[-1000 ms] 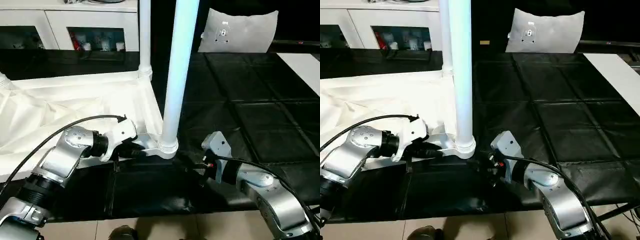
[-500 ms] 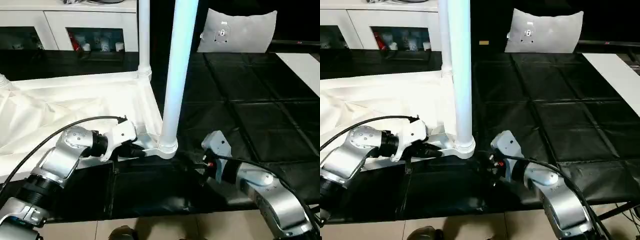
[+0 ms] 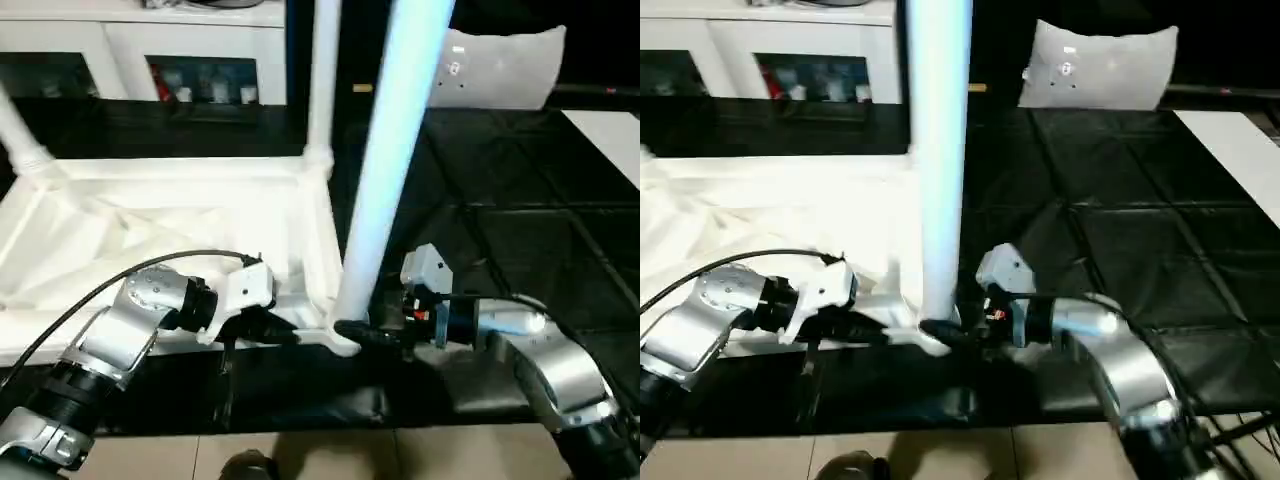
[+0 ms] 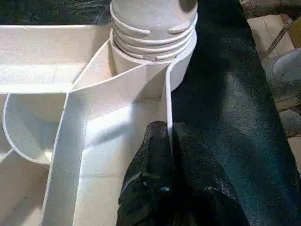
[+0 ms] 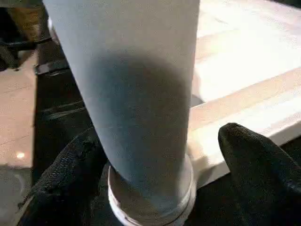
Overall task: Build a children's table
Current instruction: Rotate leg to tighten
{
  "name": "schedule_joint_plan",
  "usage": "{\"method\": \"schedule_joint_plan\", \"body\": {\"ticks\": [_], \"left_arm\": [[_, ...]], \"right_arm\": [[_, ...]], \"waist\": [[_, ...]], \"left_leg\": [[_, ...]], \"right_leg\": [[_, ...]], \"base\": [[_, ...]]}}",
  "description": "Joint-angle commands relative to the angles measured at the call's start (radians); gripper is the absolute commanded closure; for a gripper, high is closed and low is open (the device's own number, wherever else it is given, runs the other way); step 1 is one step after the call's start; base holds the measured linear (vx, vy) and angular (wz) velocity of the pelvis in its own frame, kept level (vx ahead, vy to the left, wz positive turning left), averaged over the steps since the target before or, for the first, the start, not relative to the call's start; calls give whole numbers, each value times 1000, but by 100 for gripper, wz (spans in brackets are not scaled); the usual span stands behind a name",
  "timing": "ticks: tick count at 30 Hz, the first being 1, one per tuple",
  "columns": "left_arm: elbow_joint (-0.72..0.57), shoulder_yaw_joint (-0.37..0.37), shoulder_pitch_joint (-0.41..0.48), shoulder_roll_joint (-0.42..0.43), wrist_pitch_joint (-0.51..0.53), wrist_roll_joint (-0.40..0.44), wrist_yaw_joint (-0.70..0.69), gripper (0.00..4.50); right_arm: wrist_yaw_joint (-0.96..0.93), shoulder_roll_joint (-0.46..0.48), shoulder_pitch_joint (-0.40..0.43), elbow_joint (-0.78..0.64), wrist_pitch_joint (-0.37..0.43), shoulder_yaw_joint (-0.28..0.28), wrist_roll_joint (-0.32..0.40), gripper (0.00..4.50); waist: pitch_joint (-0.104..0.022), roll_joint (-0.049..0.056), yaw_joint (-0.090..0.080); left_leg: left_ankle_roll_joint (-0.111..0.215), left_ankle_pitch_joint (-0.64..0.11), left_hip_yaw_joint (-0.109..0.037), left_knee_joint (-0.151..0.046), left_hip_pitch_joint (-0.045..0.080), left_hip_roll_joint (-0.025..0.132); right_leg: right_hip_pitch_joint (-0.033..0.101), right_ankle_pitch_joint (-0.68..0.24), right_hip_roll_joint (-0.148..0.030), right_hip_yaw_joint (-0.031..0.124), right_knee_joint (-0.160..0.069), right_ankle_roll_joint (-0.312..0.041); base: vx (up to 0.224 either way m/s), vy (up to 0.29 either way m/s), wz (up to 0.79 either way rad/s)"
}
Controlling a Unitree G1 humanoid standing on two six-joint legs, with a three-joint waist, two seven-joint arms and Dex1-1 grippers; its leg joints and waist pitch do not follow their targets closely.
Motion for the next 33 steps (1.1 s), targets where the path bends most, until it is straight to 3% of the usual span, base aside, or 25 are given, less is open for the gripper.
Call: {"method": "schedule_joint_plan", "body": {"ticks": [1, 5, 12, 22, 33], "left_arm": [[-38, -19, -10, 2, -20, -8, -39, 450], [-30, -16, -17, 4, -19, -2, -45, 450], [-27, -15, -18, 7, -21, 0, -40, 450], [-18, -4, -18, 10, -27, 1, -41, 450], [-21, 33, -16, -13, 20, -19, 13, 450]], "right_arm": [[57, -17, -18, 27, -23, 22, 8, 81], [112, -27, -40, 78, -43, 42, -3, 115], [153, -23, -70, 133, -61, 48, -11, 164], [201, -24, -94, 175, -72, 64, -17, 227], [197, -8, -63, 141, -35, 58, 10, 243]], "waist": [[-71, 5, -1], [-71, 2, -1], [-72, 2, 1], [-69, 5, 2], [-61, 5, 2]], "left_leg": [[24, -153, -36, -71, 23, 97], [32, -142, -36, -71, 20, 95], [40, -127, -36, -70, 18, 95], [38, -148, -36, -72, 20, 96], [31, -181, -37, -77, 22, 97]], "right_leg": [[29, -52, -124, 57, -75, -245], [29, -56, -126, 58, -76, -239], [29, -35, -125, 56, -74, -245], [26, -75, -125, 57, -78, -244], [22, -108, -125, 59, -82, -242]], "base": [[0, 0, 0], [0, 0, 0], [0, 0, 0], [0, 0, 0], [0, 0, 0]]}}
